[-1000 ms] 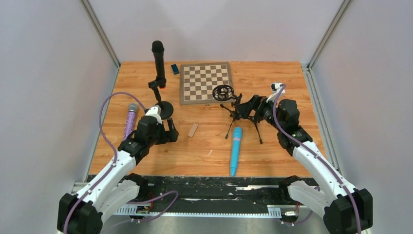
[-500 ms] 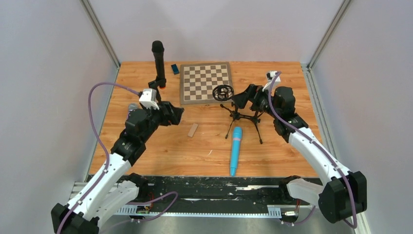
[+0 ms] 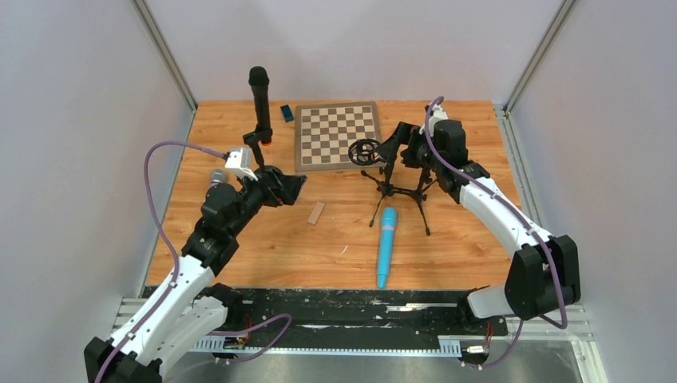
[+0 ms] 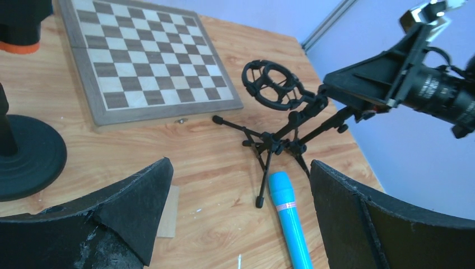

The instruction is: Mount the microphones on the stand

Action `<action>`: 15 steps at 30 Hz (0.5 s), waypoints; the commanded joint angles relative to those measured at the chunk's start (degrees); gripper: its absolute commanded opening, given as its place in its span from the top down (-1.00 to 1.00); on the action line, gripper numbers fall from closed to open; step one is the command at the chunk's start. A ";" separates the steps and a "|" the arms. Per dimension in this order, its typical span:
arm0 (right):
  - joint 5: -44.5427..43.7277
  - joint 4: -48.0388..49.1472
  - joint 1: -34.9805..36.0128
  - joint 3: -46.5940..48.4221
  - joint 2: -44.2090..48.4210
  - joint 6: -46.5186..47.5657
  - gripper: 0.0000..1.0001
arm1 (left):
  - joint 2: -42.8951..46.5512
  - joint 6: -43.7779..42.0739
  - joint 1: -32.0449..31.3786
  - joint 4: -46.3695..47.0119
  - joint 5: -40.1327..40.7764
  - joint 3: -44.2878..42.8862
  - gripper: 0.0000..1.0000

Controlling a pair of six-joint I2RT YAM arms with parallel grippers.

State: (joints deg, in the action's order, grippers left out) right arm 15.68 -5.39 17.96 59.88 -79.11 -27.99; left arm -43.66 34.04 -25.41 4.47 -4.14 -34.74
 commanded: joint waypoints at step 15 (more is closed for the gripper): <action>11.96 1.73 -3.30 2.58 -8.86 -4.96 -0.30 | 4.08 0.48 -0.16 2.31 2.93 2.16 -1.00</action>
State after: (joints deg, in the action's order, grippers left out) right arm 23.00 -5.85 15.03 61.30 -86.87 -31.07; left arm -39.46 34.44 -25.41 5.72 -2.07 -31.97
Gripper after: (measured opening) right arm 0.695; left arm 1.000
